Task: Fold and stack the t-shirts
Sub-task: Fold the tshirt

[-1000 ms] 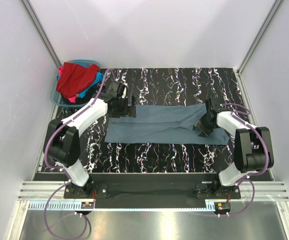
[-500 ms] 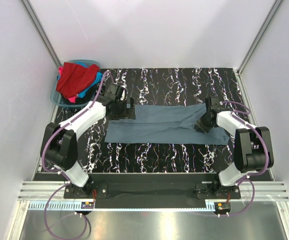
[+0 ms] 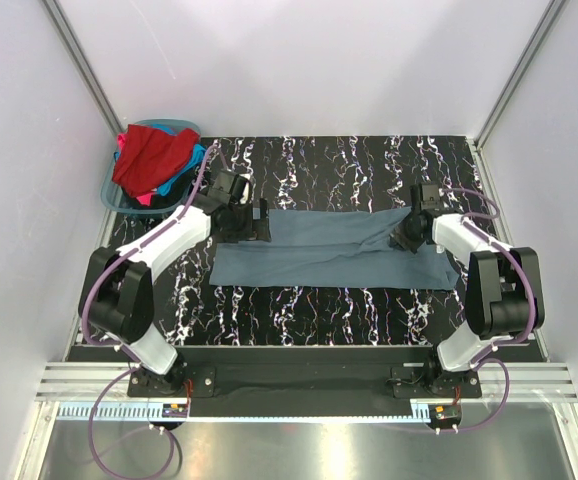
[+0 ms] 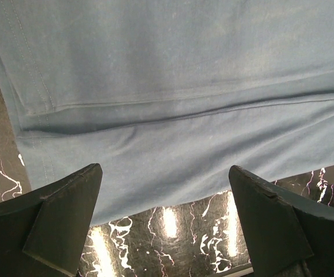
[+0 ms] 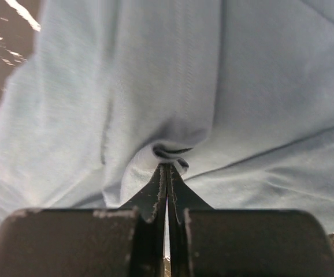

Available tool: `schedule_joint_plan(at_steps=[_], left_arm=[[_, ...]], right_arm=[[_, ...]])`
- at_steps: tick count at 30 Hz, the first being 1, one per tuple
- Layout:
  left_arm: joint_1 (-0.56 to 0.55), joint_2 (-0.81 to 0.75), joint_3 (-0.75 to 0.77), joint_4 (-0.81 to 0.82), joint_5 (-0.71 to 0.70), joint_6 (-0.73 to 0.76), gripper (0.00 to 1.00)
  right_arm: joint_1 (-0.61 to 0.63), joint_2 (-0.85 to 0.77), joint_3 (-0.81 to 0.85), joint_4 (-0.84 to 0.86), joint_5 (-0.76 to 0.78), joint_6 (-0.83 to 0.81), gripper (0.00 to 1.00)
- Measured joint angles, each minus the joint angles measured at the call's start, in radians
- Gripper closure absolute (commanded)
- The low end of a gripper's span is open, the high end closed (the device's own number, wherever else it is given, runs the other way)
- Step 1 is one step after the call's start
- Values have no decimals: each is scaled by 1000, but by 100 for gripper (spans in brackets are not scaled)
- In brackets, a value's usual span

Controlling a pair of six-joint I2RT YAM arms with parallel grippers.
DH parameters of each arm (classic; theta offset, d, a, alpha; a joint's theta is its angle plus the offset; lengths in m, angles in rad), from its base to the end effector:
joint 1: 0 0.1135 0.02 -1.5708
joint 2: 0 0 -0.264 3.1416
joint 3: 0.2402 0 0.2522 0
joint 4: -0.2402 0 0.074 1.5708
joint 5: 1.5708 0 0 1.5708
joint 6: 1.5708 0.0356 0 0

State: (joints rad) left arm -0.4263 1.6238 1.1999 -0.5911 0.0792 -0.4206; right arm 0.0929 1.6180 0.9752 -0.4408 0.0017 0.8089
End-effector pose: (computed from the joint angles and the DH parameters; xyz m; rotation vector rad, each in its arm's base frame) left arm 0.3081 -0.1430 0.2381 0.0373 2.6376 -0.4045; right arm 0.3144 0.0292 0.1815 0.9423 2.5171 0.2890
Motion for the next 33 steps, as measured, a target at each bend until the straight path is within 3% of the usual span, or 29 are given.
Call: schedule_joint_plan(at_steps=[6, 13, 15, 18, 20, 21, 28, 33], left_arm=[[0, -16, -17, 11, 0, -3, 1], [0, -21, -46, 19, 0, -7, 1], [0, -24, -56, 21, 0, -9, 1], [0, -35, -71, 25, 1, -12, 1], [0, -40, -73, 27, 1, -15, 1], [0, -41, -74, 31, 2, -17, 1], [-1, -42, -75, 48, 18, -17, 1], [-1, -42, -75, 55, 26, -17, 1]], right_arm=[[0, 28, 69, 8, -3, -33, 100], [6, 175, 163, 50, -30, -73, 100], [8, 205, 183, 53, -48, -81, 86], [12, 210, 225, 39, -66, -101, 52], [14, 202, 264, 35, -74, -115, 43], [14, 189, 270, 36, -75, -119, 35], [20, 13, 234, 10, -73, -101, 36], [44, 13, 177, -41, -54, -85, 37]])
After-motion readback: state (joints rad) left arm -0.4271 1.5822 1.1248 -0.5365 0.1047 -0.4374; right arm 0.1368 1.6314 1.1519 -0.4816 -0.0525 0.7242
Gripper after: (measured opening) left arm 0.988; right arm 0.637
